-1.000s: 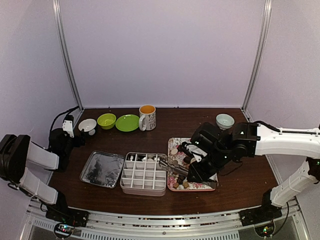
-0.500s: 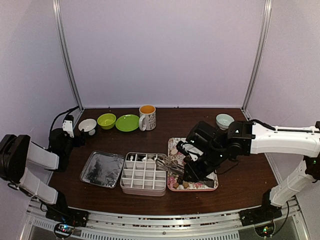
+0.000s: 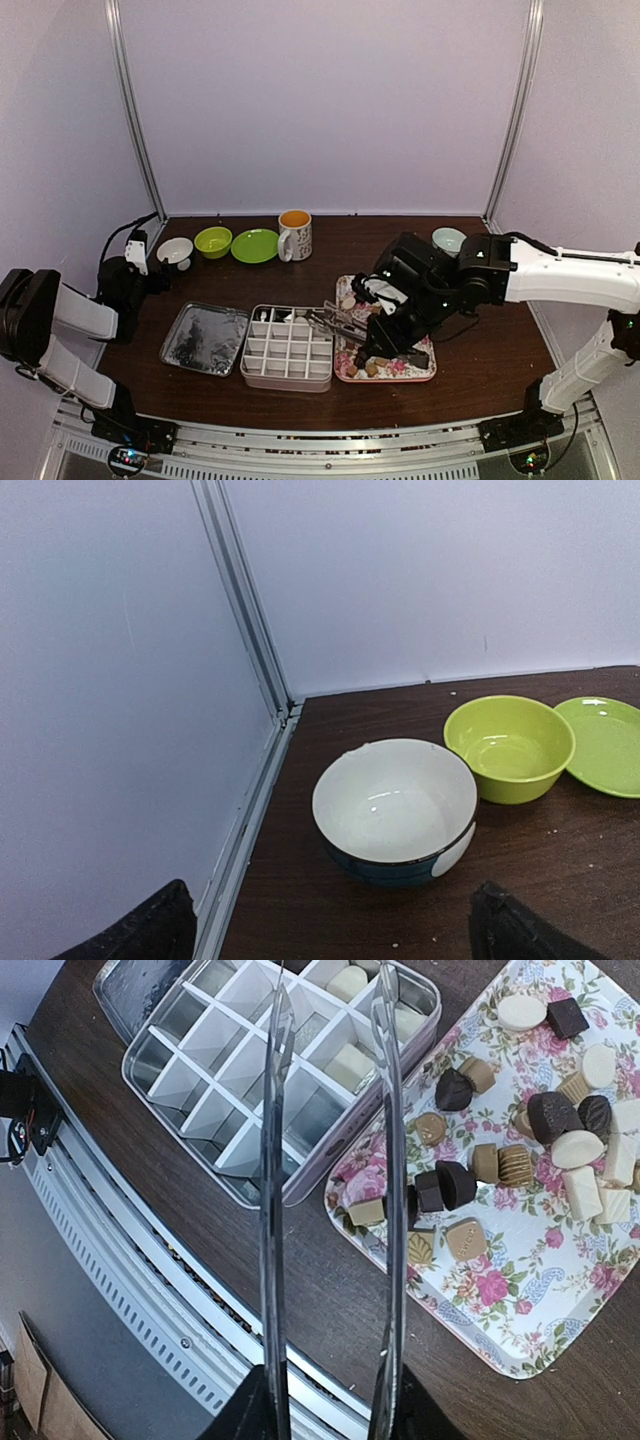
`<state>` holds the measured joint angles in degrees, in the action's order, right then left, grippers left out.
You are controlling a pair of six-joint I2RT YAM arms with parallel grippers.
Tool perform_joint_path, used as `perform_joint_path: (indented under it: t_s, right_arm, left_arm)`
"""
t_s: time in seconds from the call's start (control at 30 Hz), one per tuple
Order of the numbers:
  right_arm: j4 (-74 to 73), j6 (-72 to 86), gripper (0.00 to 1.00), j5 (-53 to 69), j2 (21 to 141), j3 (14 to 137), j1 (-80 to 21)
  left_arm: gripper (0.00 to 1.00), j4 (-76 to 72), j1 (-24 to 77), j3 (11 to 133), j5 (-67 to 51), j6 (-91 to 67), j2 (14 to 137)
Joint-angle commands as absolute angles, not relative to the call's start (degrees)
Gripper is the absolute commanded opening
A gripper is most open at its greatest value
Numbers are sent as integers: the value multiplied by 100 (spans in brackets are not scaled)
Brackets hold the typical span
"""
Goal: Pack the chocolate
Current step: Place the fake chocolate in the empty pocket of the box.
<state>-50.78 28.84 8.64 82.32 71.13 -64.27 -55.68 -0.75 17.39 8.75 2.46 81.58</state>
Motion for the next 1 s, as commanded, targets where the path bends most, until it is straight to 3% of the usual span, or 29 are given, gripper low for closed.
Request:
perform_joint_path:
  t_s: [0.0,0.5,0.97]
  right_arm:
    - [-5320,2861,37,547,7810,7080,-6404]
    - [-6047,3232,37,128,6179,5644,-6145]
    - [-6173,2782,33,-181,6826,5711,-6126]
  left_arm:
    - [98,-5866,-114,1863,887,211,8165]
    - [98,-5865,-114,1865,880,211,8165]
    - [98,-5871,-114,1863,888,209,8165]
